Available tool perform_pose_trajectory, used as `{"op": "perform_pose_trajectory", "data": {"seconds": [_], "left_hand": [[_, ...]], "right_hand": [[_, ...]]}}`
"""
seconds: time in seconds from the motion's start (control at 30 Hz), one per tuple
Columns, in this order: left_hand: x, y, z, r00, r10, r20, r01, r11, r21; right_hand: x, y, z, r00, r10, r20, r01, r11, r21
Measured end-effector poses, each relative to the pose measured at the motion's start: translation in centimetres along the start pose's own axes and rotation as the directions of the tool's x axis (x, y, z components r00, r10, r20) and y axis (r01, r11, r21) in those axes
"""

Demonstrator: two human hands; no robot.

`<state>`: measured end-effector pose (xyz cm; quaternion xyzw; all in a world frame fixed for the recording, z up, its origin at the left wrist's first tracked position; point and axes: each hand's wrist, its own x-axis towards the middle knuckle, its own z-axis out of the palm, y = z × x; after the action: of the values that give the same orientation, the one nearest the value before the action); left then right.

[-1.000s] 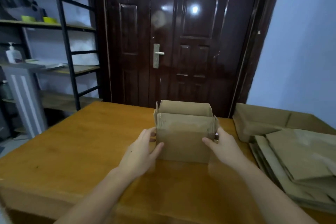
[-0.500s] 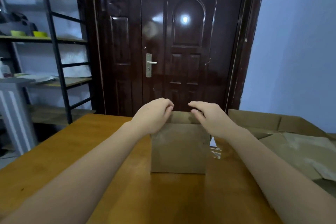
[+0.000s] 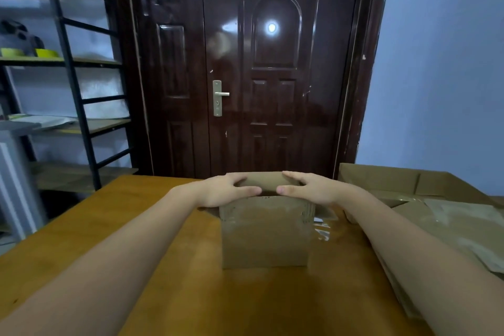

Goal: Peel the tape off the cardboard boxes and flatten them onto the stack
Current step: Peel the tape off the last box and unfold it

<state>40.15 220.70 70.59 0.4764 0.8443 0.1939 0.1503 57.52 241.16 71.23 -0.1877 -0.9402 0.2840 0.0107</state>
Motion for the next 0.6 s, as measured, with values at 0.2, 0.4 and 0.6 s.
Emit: {"op": "perform_pose_trajectory", "data": {"seconds": [0.2, 0.4, 0.6], "left_hand": [[-0.6, -0.2, 0.1, 0.986, 0.011, 0.165, 0.014, 0.989, -0.146], [-0.7, -0.6, 0.7, 0.966, 0.013, 0.259, 0.002, 0.998, -0.056], [-0.3, -1.5, 3.4, 0.992, 0.058, 0.110, -0.074, 0.987, 0.146]], "right_hand": [[0.1, 1.1, 0.9, 0.996, 0.014, 0.087, -0.022, 0.995, 0.094], [-0.4, 0.8, 0.7, 0.966, 0.028, 0.255, -0.003, 0.995, -0.096], [-0.8, 2.2, 4.0, 0.994, -0.052, 0.094, 0.071, 0.977, -0.202]]}}
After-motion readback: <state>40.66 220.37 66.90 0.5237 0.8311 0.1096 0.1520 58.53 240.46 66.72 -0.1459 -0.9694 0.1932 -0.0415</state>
